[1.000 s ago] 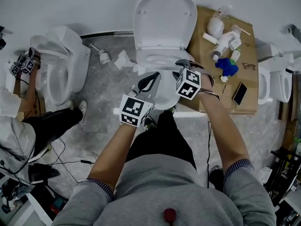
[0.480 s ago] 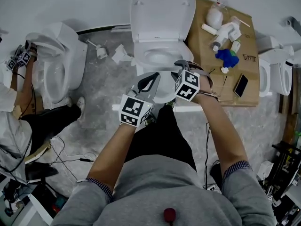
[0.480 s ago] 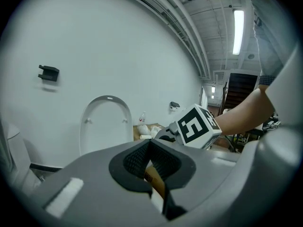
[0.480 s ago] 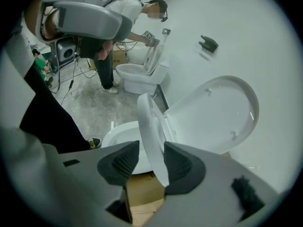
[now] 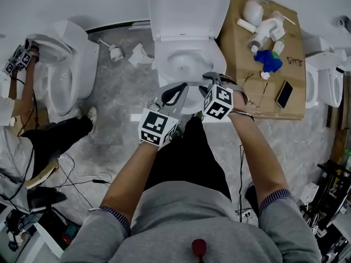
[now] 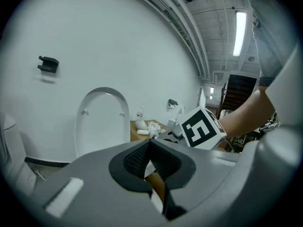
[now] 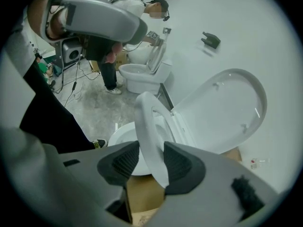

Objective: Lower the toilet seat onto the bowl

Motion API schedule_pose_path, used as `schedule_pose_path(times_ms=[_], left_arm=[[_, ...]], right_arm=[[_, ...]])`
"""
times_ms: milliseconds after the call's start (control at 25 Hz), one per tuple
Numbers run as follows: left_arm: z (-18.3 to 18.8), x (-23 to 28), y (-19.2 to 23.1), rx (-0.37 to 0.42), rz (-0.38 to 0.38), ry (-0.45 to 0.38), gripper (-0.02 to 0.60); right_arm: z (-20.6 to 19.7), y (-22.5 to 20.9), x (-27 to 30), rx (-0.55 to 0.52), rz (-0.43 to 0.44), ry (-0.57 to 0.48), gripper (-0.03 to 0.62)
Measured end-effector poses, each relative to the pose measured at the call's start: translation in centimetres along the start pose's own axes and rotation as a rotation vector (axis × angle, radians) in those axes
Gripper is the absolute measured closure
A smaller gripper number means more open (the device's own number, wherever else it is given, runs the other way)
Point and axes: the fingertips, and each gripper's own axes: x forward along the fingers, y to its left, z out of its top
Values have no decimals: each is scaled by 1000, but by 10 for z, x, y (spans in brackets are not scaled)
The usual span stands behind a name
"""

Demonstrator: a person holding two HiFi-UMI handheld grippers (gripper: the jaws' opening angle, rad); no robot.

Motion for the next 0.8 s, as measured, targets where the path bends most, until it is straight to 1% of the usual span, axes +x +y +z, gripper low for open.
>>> schedule_pose_path(times_ms=[240, 560, 800], left_arm=[[-25, 7, -2, -32, 6, 33, 574], [-55, 11, -13, -91, -6, 63, 574], [-74, 7, -15, -103, -13, 85, 574]], right_arm=[[-11, 21, 10, 6, 24, -1, 421], [-20, 45, 20, 18, 69, -6, 418], [-27, 61, 27, 15, 96, 17, 418]])
